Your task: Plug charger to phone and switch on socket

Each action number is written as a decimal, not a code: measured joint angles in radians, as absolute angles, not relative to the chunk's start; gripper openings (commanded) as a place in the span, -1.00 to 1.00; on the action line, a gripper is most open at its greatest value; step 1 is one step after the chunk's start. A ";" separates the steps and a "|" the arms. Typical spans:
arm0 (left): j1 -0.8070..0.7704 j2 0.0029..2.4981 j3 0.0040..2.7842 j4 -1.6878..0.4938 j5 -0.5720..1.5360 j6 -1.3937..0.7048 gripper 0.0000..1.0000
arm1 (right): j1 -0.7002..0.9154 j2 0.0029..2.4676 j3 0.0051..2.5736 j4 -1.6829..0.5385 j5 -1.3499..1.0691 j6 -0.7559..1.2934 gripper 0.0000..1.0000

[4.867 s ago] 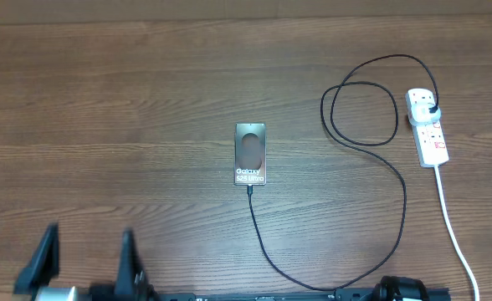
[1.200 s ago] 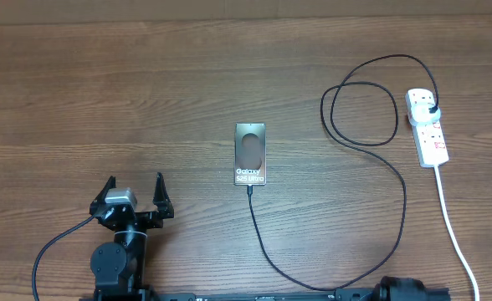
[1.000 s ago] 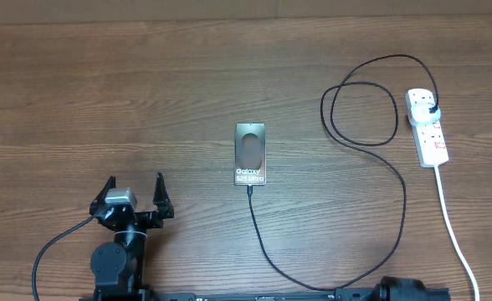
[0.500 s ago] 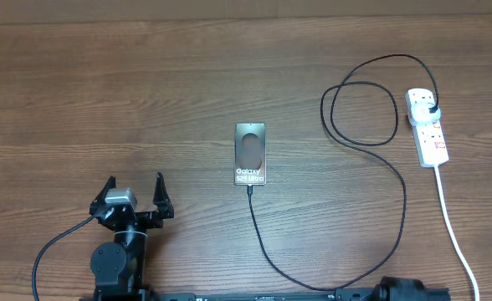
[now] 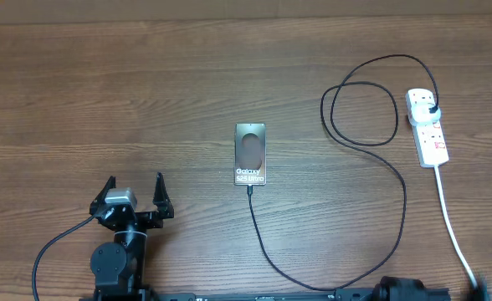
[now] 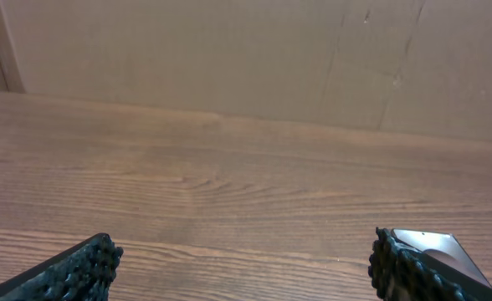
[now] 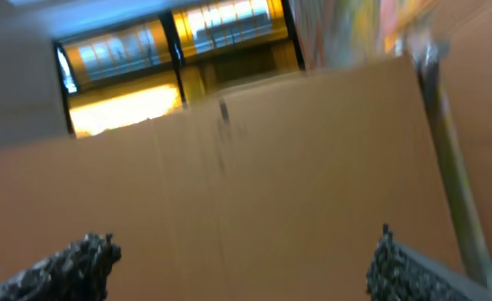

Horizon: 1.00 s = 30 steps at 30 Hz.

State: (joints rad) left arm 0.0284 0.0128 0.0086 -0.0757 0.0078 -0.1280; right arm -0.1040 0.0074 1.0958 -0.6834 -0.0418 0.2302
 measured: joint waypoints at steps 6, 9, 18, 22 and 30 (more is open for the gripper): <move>0.028 0.013 0.009 -0.076 0.008 -0.128 1.00 | -0.104 0.014 0.685 -0.426 -0.071 0.236 1.00; 0.029 0.013 0.009 -0.076 0.008 -0.128 1.00 | -0.104 0.014 0.525 -0.338 -0.075 0.236 1.00; 0.028 0.013 0.009 -0.076 0.011 -0.128 1.00 | -0.104 0.015 0.204 -0.128 -0.079 0.236 1.00; 0.028 0.013 0.009 -0.076 0.011 -0.128 1.00 | -0.104 0.015 0.123 -0.027 -0.079 0.236 1.00; 0.028 0.013 0.009 -0.076 0.011 -0.128 1.00 | -0.104 0.015 0.024 -0.004 -0.102 0.236 1.00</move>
